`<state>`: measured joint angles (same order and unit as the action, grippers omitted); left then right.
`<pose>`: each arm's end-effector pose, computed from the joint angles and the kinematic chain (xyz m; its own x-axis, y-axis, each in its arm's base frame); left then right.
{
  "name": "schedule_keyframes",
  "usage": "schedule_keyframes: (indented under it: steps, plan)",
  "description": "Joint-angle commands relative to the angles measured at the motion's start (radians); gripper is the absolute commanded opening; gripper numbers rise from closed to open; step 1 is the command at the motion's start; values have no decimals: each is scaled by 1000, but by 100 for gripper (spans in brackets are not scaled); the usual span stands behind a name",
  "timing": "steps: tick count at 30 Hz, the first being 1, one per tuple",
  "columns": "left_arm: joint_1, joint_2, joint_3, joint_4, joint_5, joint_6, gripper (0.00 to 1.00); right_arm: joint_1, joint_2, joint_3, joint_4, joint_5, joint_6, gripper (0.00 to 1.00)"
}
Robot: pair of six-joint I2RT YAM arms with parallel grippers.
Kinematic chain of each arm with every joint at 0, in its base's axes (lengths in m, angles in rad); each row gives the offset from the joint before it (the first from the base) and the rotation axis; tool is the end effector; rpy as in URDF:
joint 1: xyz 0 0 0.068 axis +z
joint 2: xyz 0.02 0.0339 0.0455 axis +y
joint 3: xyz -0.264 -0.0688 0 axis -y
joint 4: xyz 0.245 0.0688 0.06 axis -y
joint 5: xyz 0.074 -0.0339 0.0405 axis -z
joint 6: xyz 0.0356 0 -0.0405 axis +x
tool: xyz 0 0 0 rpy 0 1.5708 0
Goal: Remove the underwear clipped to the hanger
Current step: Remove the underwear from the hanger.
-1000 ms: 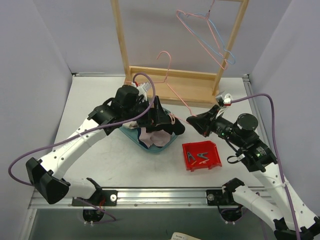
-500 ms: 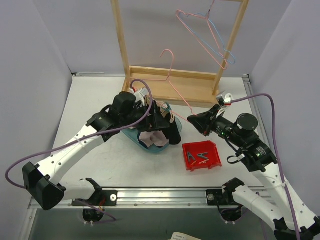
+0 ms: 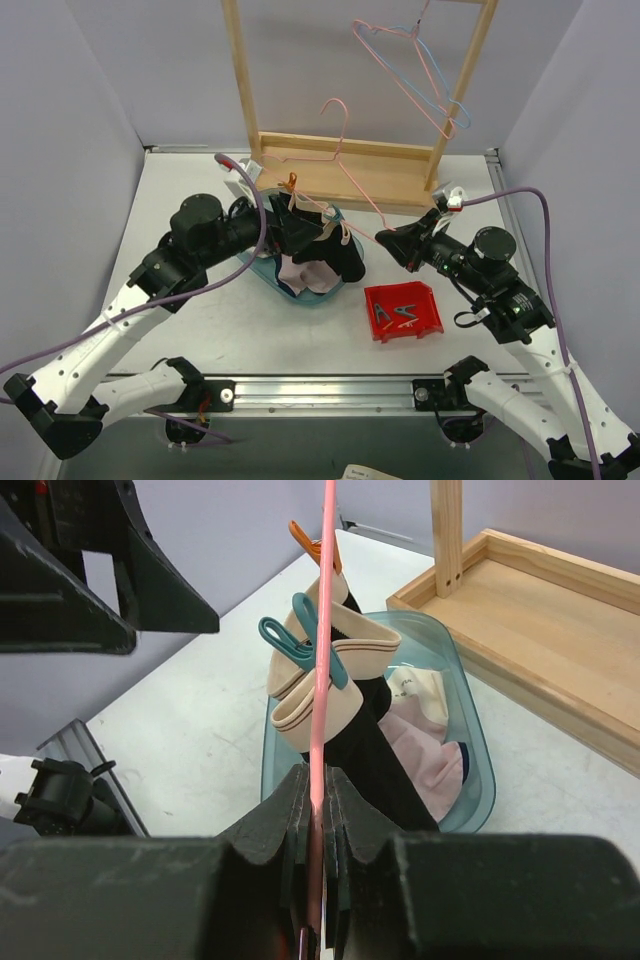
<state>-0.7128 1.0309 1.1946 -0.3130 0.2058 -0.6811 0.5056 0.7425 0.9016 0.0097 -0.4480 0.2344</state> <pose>0.1646 -0.1519 0.4229 -0.5868 -0.3075 -0.7491 0.5452 0.5339 -0.6463 0.1347 0.0922 0.4079 -0.0452 0.2143 -0.9757 -0.8221 0.5469 0.1582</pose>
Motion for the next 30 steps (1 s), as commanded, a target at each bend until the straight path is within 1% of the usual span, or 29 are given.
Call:
schedule_keyframes:
  steps: [1,2,3,4,5,6,8,9,11,12,16,17,20,21,23,24,27,30]
  plan:
    - [-10,-35,-125,253,-13,161,97,7,-9,26,72,14,-14,0]
    - [-10,-41,-136,285,1,188,98,7,-8,26,73,14,-14,0]
    - [-13,-45,-141,310,7,257,100,7,-6,26,73,11,-15,0]
    - [-26,-45,-138,328,24,303,93,8,-3,26,72,9,-15,0]
    - [-34,-43,-118,319,29,354,92,7,0,26,72,8,-15,0]
    - [-42,-43,-104,271,32,464,91,7,3,25,73,8,-17,0]
    - [-76,-42,-54,214,38,567,91,7,9,26,72,2,-18,0]
    - [-88,-43,-40,154,41,669,93,7,14,26,72,-12,-23,0]
    - [-120,-51,-14,99,26,779,96,7,26,33,70,-41,-24,0]
    - [-126,-64,-12,62,24,866,97,7,40,36,65,-52,-23,0]
    - [-139,-107,-35,11,79,1041,96,10,64,49,56,-107,-20,0]
    - [-139,-118,-42,-6,84,1101,94,13,67,52,58,-141,-17,0]
    - [-140,-115,-40,-67,96,1193,94,25,77,65,53,-188,-17,0]
    - [-139,-111,-33,-121,101,1253,94,27,86,72,52,-202,-15,0]
    - [-140,-111,-18,-174,104,1298,94,39,95,76,50,-233,-14,0]
    - [-140,-112,-18,-182,101,1331,94,43,104,79,50,-266,-14,0]
    - [-149,-141,-44,-186,72,1371,94,70,126,86,45,-323,-17,0]
    - [-168,-167,-70,-178,57,1396,94,85,136,94,33,-333,-20,0]
